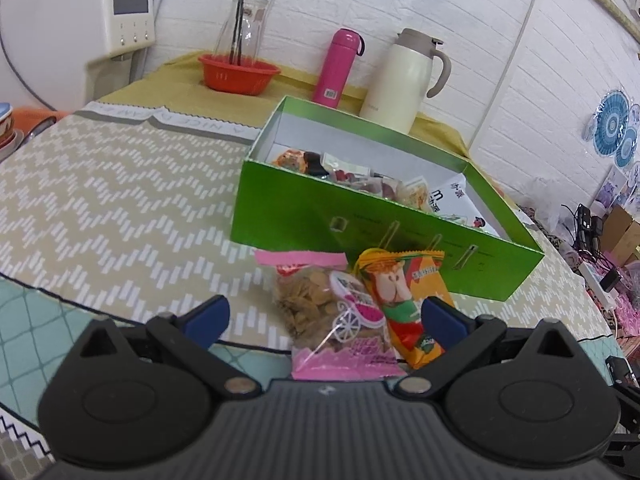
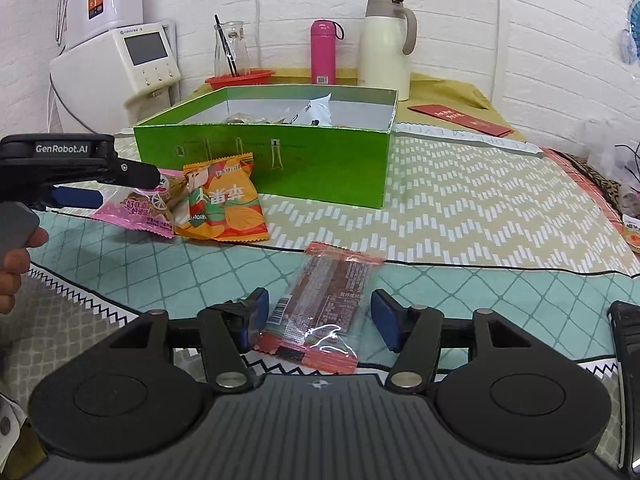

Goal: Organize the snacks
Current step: 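Grasp the red strip packet with the right gripper while the left gripper approaches the pink cookie bag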

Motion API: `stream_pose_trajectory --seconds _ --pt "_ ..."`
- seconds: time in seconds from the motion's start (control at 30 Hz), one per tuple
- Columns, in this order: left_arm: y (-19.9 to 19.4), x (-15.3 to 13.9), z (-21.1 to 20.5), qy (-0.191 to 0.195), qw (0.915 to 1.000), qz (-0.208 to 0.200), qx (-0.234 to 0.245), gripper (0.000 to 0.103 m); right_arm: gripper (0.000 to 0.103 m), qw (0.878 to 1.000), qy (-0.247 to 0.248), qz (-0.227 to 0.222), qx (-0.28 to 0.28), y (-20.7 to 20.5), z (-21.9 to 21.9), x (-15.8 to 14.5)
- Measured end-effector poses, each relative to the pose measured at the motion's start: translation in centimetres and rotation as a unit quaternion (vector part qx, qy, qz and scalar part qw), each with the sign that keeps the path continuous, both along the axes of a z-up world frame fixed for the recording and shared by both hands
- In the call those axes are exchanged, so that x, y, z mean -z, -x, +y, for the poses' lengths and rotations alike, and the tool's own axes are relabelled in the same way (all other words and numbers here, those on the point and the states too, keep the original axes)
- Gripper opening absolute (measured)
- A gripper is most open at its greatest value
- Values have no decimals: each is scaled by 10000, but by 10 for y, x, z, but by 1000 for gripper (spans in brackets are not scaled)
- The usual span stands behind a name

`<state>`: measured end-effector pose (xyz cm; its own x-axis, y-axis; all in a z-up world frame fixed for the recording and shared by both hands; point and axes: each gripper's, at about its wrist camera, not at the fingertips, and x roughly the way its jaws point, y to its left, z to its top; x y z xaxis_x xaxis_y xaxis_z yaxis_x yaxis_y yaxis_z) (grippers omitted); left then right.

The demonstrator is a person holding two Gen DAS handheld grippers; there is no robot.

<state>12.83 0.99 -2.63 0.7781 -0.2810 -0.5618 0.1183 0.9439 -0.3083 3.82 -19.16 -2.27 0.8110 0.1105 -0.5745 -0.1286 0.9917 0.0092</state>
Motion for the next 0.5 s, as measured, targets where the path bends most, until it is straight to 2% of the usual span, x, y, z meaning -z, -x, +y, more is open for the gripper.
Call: stream_pose_trajectory --seconds 0.17,0.2,0.23,0.27,0.3,0.37,0.5 --pt "-3 3 0 19 10000 -4 48 100 102 10000 6 89 3 -4 2 4" --pt "-4 4 1 34 10000 -8 90 98 103 10000 34 77 -15 -4 3 4" --pt "-4 5 1 52 9999 7 141 90 103 9999 63 76 -26 -3 4 5" --pt "-5 6 2 91 9997 31 220 78 103 9999 79 75 -29 -4 5 5" --pt "-6 7 2 158 9994 102 301 60 103 9999 76 75 -35 -4 6 5" --pt "-8 9 6 336 9987 178 350 59 103 9999 65 74 -43 -4 6 4" --pt "1 7 8 306 9981 171 500 51 103 9999 65 65 -52 -3 7 4"
